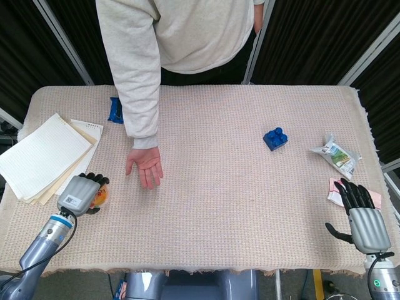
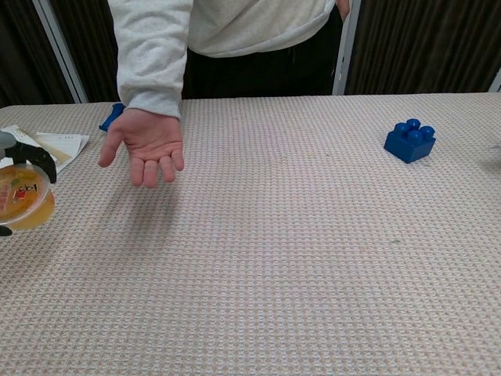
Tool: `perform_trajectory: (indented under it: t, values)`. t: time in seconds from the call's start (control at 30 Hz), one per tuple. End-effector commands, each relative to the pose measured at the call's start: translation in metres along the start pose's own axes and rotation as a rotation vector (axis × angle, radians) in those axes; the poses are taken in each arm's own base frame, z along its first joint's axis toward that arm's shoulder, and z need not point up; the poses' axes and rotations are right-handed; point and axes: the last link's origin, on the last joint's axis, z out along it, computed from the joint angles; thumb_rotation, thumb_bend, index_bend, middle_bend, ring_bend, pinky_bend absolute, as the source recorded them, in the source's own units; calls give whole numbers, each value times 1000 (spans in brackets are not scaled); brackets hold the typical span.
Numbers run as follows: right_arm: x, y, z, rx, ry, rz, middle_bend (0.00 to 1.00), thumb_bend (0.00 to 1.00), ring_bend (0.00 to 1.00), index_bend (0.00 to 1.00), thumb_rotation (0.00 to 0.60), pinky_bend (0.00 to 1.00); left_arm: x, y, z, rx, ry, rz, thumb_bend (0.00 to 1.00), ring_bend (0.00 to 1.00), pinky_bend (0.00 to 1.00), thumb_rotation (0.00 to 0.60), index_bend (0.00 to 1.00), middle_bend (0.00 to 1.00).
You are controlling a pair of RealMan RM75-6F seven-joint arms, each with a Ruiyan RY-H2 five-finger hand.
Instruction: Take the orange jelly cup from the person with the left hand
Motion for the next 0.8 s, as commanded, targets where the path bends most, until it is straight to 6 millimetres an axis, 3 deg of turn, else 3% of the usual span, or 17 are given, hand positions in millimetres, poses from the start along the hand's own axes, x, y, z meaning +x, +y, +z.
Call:
perform_trajectory:
  t: [0.03, 0.07, 0.17, 0.5, 0.67, 0.8]
  values:
    - [0, 1, 0, -1, 1, 1, 0, 139, 0, 48, 600, 0, -11, 2, -2, -9, -47, 11, 305, 77, 158, 600, 259, 47]
    - [0, 1, 0, -2, 1, 1, 0, 138, 0, 48, 600, 0, -12, 2, -2, -10, -57, 15, 290, 25, 114, 600, 216, 12]
    - [0, 1, 0, 0, 1, 1, 0, 139, 0, 47, 600, 0, -13, 3, -3, -8, -81, 18, 277, 0, 56, 600, 151, 0]
    - [1, 0, 0, 1, 2, 3, 0, 139, 0, 47, 600, 0, -2, 0, -14, 26, -34, -49, 255, 0, 16, 600, 54, 0]
    - [0, 0, 1, 6, 0, 1, 0, 139, 0, 47, 600, 0, 10, -13, -38, 85, 97, -105, 177, 0, 2, 600, 4, 0]
    - [-1, -1, 1, 8, 2, 1, 0, 139, 0, 47, 600, 0, 6, -27, -67, 157, 158, -100, 90, 0, 0, 600, 0, 0]
